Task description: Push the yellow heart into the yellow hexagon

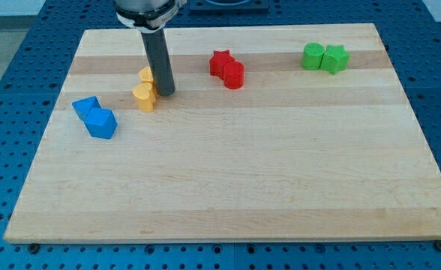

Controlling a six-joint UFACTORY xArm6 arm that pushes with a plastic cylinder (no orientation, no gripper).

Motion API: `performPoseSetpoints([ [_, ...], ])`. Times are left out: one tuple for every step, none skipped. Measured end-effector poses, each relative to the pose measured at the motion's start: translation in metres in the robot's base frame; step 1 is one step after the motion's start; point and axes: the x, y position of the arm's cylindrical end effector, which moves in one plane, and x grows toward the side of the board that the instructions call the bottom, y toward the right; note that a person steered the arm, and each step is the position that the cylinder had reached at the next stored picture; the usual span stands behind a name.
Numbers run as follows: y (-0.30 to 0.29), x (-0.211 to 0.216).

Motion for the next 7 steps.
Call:
performPoseSetpoints([
  [0.001,-0.017],
  [-0.019,-0.037],
  [-0.022,-0.042],
  [0.008,-0.004],
  [0.016,0.062],
  [0.004,0.078],
  [-0.029,0.054],
])
